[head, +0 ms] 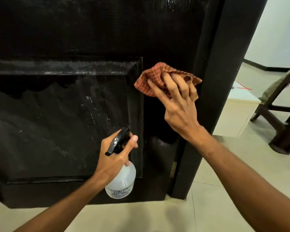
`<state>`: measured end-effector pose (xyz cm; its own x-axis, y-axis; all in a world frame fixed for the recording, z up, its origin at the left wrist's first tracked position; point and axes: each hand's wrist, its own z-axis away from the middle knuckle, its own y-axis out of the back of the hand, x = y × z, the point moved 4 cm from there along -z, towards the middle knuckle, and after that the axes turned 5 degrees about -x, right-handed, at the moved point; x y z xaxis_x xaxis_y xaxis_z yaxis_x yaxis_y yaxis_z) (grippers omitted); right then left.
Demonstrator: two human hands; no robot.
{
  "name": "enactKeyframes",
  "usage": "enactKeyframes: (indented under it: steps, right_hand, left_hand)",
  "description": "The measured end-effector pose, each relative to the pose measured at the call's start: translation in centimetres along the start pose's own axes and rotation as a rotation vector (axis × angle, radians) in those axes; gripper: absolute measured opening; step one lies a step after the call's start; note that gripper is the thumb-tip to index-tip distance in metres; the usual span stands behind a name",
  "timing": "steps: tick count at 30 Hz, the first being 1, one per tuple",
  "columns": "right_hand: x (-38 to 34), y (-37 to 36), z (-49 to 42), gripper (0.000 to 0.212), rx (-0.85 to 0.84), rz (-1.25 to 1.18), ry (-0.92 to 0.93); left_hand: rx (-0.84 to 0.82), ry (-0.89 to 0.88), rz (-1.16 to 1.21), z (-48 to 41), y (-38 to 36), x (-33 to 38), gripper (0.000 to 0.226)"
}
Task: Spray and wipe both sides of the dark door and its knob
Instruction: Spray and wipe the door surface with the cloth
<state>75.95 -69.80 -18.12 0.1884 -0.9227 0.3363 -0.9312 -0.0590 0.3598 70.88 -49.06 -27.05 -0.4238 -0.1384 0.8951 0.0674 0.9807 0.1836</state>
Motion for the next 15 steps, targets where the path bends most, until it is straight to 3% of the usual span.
enactKeyframes:
  steps: [5,7,9,12,15]
  right_hand:
    - [-1.5,-2.5,9.6,0.089,-0.205,0.097,0.227]
    - [-0.9,-2.3,9.2,0.09,-0.233,0.116,0.292]
    - [0.4,-0.8,4.8,0.078,-0.12,0.07,0.259]
    - [2.9,1.5,-2.8,0.051,0.024,-0.055,0.028]
    - [1.6,1.2,-2.0,0.053,0.032,-0.029,0.014]
  left_hand:
    - [-0.028,-0.013,0.035,0.2,-0.8,0.0,0.022]
    - [-0.053,-0.019,0.045,0.0,-0.9,0.2,0.024]
    - [-0.059,-0.026,0.054,-0.6,-0.8,0.8,0.028]
    - [-0.043,-0.044,0.046,-1.5,-0.7,1.5,0.03]
    - [-0.014,-0.051,0.049,-1.5,-0.6,1.8,0.032]
